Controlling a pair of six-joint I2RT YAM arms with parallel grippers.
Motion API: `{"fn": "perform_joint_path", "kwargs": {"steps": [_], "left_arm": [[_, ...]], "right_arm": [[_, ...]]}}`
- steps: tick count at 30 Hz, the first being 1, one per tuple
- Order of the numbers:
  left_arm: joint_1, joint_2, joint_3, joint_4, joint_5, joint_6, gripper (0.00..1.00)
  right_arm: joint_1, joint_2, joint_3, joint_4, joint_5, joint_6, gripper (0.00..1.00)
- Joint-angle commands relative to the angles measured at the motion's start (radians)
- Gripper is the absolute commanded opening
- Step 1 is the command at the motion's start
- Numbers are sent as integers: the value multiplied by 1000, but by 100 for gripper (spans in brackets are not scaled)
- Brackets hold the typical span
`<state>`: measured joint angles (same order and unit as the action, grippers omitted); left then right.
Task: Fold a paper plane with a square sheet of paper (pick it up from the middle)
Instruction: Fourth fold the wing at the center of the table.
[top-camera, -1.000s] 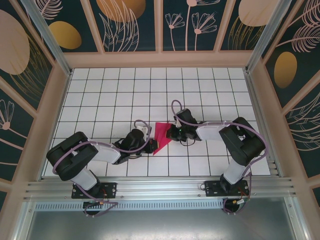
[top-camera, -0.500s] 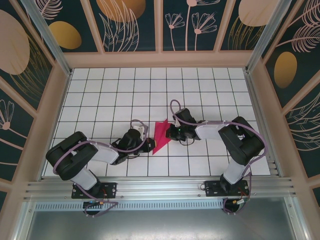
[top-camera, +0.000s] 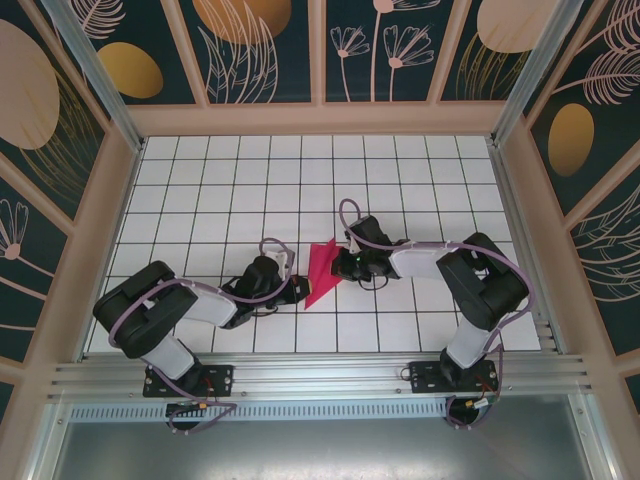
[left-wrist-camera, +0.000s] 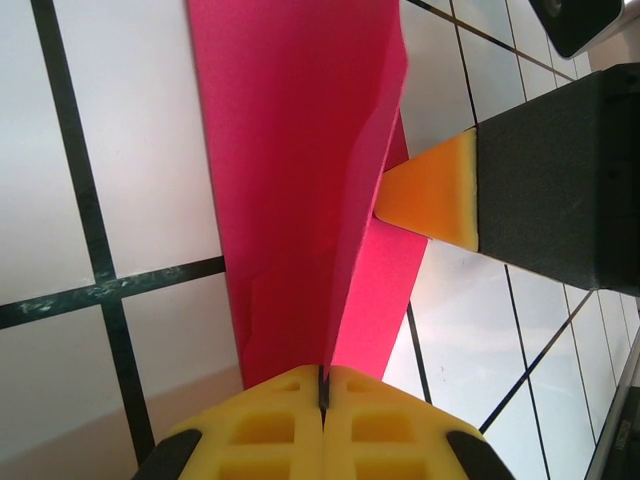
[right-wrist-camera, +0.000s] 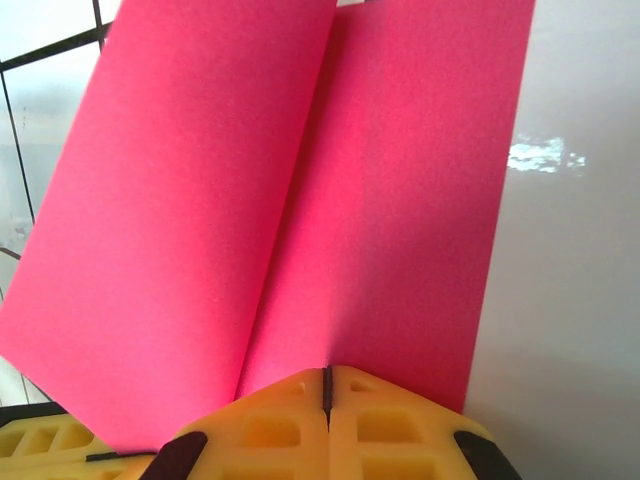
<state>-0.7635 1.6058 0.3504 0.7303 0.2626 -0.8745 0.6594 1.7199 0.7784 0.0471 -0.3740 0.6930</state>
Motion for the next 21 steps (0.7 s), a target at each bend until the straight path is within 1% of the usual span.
{"fn": "perform_joint_path", "kwargs": {"steps": [1,5,12,17,21], "left_arm": [[9,31,-21,53,14,-33,1],[9,47,-40,92,3,-62,0],[16,37,-37,60,-7,-42,0],[27,34,-21,41,35,-2,1],[30,51,5,25,91,33,2]], "right_arm": [[9,32,16,-62,47,-24,0],[11,32,23,-67,47,-25,0],[14,33,28,-74,52,-26,0],[15,36,29,-76,52,-26,0],[15,41,28,-76,55,-27,0]]}}
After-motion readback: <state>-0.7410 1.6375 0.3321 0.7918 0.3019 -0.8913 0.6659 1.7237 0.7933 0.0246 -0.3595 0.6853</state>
